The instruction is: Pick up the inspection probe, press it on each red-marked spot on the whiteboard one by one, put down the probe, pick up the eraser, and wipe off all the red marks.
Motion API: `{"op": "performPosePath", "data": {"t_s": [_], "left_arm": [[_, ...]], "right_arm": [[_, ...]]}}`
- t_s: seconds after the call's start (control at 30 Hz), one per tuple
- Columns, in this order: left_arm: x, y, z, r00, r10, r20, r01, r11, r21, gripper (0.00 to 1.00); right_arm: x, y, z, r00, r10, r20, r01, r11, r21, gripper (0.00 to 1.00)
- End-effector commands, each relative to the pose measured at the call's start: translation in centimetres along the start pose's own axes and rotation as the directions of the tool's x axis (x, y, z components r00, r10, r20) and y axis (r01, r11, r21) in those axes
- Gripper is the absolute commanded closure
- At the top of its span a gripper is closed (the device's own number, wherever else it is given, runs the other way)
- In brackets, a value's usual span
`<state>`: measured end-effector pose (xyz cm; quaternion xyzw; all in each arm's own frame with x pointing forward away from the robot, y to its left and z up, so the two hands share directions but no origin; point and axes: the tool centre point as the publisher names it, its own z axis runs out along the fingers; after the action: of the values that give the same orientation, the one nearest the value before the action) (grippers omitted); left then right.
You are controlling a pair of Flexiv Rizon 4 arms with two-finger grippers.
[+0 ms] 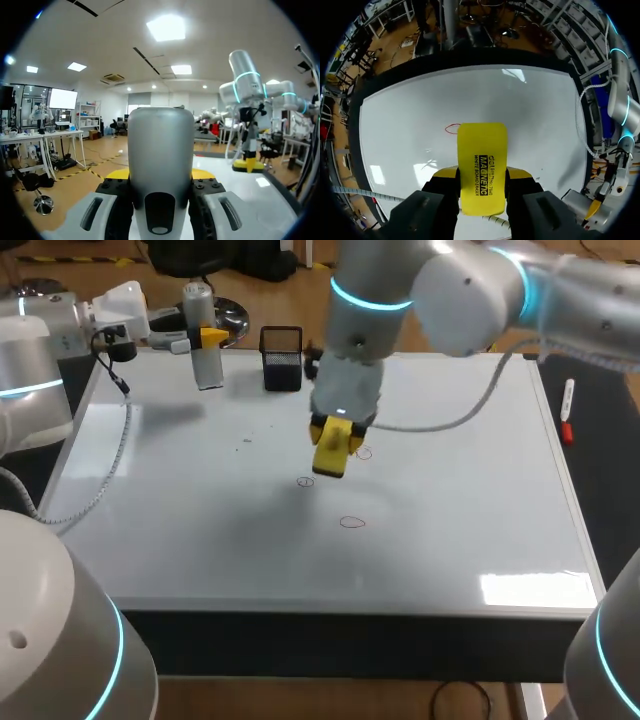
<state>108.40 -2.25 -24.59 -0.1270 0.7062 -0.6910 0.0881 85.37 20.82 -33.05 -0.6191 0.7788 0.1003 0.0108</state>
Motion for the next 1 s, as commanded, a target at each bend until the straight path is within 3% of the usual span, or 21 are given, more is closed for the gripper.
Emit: {"op": "performPosePath", "data": {"t_s": [0.03, 0.57, 1.0], "left_arm": [[0.0, -0.1, 0.0, 1.000, 0.000, 0.000, 0.000, 1.000, -0.001, 1.00], [0.0, -0.1, 0.0, 1.000, 0.000, 0.000, 0.000, 1.000, -0.001, 1.00], [0.0, -0.1, 0.0, 1.000, 0.000, 0.000, 0.000, 1.000, -0.001, 1.00]], "right_arm": [[-2.2, -0.9, 2.4, 1.000, -0.020, -0.022, 0.019, 0.999, -0.041, 1.00], [-6.0, -1.0, 6.5, 0.996, -0.063, -0.062, 0.056, 0.993, -0.099, 1.00], [-6.3, -0.6, 8.4, 0.993, -0.036, -0.115, 0.026, 0.996, -0.089, 1.00]]}}
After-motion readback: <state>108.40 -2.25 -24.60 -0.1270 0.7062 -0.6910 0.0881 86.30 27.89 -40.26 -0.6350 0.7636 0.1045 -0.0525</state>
